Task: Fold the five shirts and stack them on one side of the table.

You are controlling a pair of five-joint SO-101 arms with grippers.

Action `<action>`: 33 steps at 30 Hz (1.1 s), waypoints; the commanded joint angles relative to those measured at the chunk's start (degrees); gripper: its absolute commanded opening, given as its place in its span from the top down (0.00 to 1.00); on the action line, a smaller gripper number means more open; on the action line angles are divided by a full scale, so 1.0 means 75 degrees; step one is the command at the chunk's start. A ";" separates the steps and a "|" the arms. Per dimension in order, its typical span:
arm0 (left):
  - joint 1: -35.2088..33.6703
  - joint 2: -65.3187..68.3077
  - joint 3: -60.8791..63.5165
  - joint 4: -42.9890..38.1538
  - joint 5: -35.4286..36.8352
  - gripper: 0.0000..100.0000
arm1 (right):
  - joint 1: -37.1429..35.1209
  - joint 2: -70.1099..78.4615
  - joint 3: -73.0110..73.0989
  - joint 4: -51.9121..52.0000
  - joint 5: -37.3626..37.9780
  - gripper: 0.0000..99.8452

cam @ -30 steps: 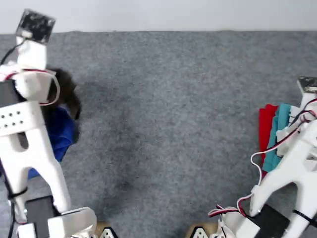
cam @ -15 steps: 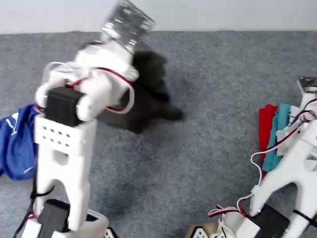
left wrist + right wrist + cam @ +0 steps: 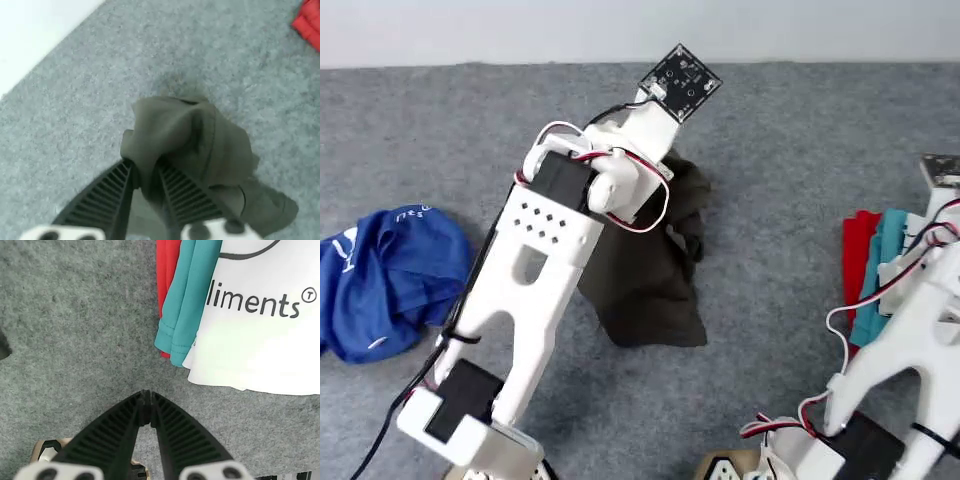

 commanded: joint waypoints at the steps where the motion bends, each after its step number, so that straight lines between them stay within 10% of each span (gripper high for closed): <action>1: -0.0234 -0.0164 -0.0111 0.0610 0.0117 0.89 | -0.0064 -0.0358 -0.0012 0.0311 -0.0047 0.99; 18: -0.0328 -0.2063 0.0006 0.2954 -0.0211 0.82 | -0.0580 -0.0510 0.0692 0.0322 -0.0059 0.99; 33: -0.6681 -0.2673 0.1260 0.2930 -0.1934 0.82 | -0.6277 0.0193 0.2145 -0.0041 -0.1114 0.81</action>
